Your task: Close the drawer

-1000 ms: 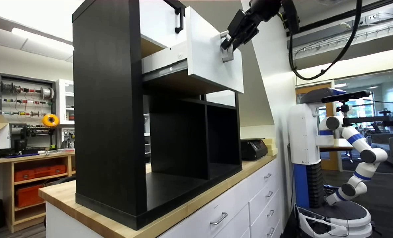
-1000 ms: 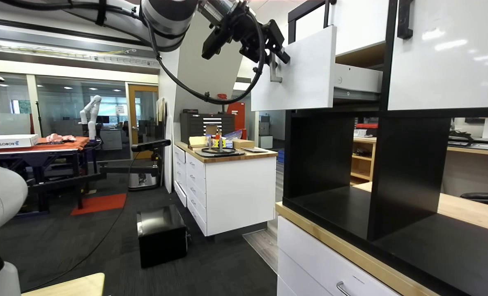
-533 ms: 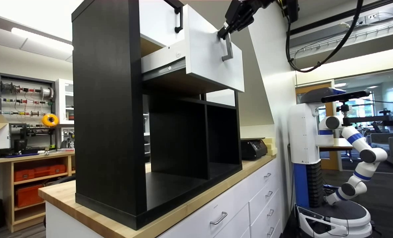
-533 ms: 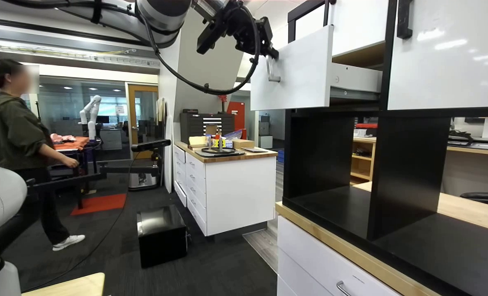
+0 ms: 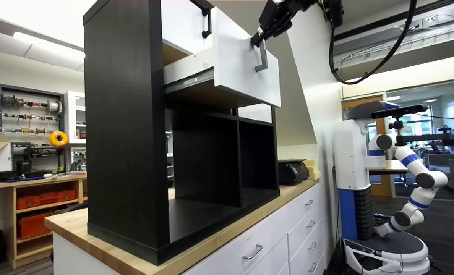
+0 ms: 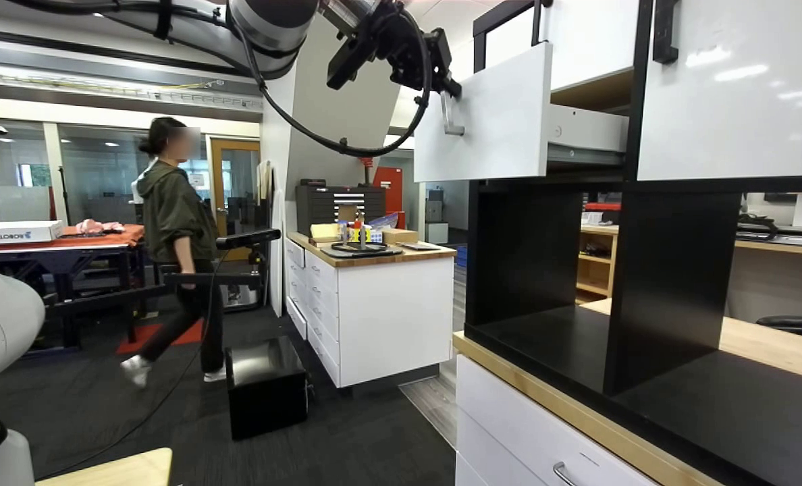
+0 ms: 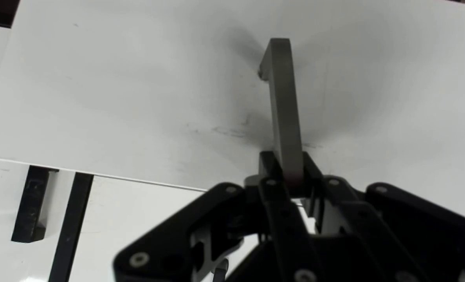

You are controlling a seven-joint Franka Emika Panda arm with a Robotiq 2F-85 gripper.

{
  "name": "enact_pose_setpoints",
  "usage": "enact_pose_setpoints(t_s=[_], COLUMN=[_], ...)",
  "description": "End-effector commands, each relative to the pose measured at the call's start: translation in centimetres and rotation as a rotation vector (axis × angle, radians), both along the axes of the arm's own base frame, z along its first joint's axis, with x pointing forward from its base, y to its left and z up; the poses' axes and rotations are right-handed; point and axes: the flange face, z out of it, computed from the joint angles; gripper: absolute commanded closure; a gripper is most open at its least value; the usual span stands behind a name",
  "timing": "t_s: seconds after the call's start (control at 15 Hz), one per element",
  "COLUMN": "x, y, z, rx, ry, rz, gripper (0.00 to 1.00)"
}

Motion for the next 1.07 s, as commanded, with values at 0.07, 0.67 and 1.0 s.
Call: enact_pose_setpoints(t_s=[0.07, 0.67, 1.0], x=[2.1, 7.5, 9.7], y=[-1.6, -2.7, -2.0], z=[0.1, -0.2, 1.4], rx=[0.034, 0.065, 0.077], ry=[-0.011, -0.042, -0.075], rz=[-0.039, -0.043, -0.047], gripper=[0.96, 0.96, 0.96])
